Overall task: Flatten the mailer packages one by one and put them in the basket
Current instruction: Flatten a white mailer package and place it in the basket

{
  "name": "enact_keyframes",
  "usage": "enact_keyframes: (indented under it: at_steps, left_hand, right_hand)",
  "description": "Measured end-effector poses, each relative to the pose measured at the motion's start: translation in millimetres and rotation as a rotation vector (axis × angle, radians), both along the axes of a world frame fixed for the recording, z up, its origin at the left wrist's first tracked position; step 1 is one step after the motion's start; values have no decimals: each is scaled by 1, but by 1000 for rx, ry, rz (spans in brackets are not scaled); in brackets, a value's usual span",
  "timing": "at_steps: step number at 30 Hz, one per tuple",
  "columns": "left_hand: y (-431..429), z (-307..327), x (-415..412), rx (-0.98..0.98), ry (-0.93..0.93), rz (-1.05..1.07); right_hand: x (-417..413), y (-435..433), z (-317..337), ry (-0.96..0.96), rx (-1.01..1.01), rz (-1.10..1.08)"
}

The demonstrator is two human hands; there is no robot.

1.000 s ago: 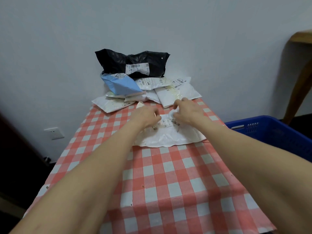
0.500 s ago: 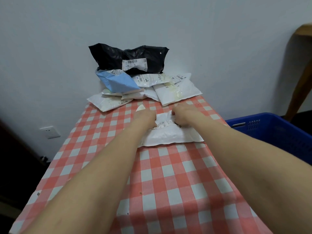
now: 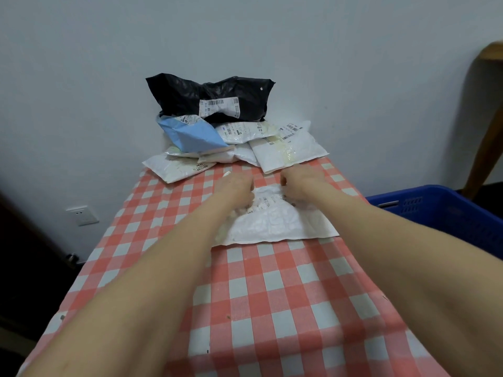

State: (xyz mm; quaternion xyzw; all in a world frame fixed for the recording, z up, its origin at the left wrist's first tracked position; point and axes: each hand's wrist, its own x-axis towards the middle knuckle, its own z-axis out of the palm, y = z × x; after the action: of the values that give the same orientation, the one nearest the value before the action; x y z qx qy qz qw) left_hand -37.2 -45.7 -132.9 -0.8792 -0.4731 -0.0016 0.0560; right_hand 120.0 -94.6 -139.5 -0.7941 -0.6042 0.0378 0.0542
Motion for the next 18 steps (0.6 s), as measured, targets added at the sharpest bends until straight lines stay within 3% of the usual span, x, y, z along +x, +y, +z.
enact_keyframes:
  at_steps: [3,7,11,18]
  left_hand:
    - [10,12,-2,52,11,-16]
    - [19,7,-2,-95,156,18]
    - [29,-8,-2,-226,117,38]
    - [29,-9,5,-172,124,11]
  right_hand:
    - [1,7,10,24,66,32]
    - [-4,19,1,-20,-128,96]
    - [-5,28,-12,-96,-116,106]
    - [-5,38,-17,-97,-121,124]
